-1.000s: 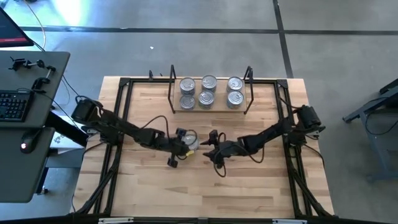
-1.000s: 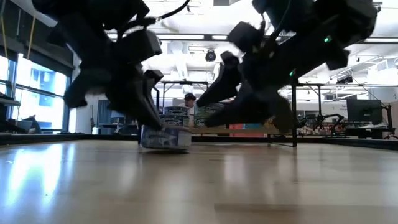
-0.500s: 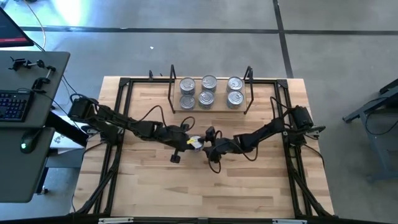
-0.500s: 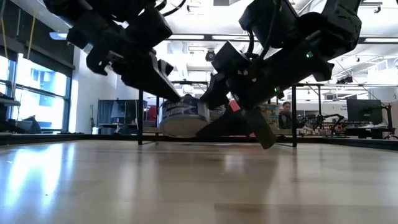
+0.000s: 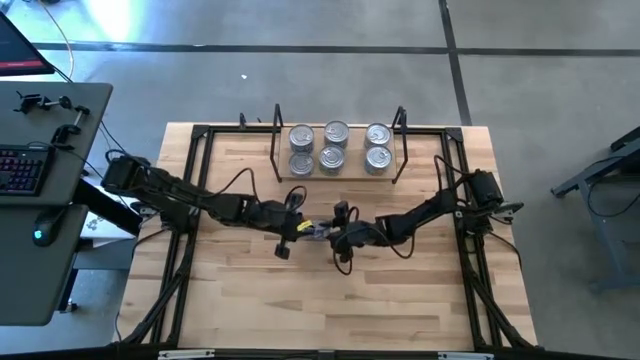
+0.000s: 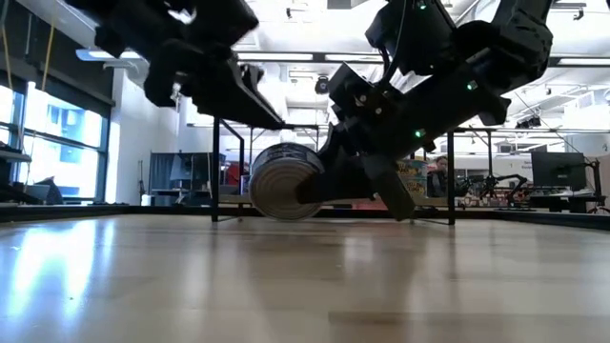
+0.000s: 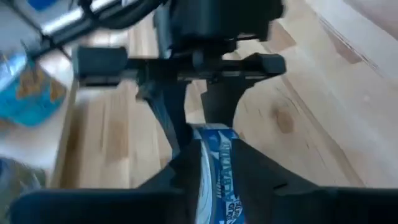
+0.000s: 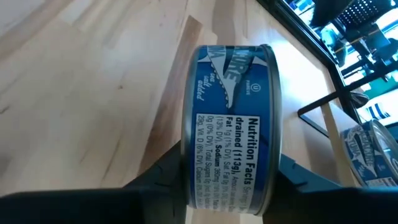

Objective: Stack canned seafood by type on shelf
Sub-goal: Stack the blue tuna can on top of the bottom blue tuna can on the shelf

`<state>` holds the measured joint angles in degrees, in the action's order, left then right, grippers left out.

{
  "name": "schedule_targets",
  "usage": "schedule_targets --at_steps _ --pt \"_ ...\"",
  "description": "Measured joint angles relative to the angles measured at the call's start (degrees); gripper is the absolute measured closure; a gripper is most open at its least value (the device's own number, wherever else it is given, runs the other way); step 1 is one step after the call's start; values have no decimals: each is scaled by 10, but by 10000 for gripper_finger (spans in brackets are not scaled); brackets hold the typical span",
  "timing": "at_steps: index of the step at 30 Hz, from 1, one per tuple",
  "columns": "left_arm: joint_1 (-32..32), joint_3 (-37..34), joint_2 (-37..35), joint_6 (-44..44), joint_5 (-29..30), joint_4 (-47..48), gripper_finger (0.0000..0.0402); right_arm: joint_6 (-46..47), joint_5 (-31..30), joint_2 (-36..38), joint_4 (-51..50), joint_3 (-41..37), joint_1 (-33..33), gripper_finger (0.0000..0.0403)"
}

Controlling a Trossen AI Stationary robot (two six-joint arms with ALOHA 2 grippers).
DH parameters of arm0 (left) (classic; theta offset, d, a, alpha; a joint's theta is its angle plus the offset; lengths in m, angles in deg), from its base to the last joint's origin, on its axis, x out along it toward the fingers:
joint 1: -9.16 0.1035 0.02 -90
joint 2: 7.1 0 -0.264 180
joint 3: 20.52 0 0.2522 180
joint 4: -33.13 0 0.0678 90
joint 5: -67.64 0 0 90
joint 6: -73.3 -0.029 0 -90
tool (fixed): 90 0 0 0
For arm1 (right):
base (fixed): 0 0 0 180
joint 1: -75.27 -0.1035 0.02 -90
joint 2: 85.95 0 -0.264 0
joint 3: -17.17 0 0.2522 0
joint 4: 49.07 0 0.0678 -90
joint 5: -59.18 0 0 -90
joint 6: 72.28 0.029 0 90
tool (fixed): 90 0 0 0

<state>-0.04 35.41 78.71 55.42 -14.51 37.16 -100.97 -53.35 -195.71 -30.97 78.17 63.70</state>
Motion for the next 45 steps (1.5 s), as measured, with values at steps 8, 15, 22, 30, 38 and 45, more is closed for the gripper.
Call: schedule_targets --at_steps 8,15,22,30,38,45 --pt "-51 0 25 -94 100 -10 205 2 0 0 2 0 3 284" --pt "-70 0 54 -76 193 -12 166 4 1 0 16 -1 15 284" --pt "-69 0 75 -47 245 -20 165 2 5 0 23 -1 16 284" --pt "-69 0 82 -47 241 -45 202 2 5 0 23 -1 16 284" --pt "-69 -1 82 -37 213 -31 285 2 7 5 21 -1 13 175" --pt "-96 4 65 -38 332 42 285 54 -106 45 -46 -1 -21 139"
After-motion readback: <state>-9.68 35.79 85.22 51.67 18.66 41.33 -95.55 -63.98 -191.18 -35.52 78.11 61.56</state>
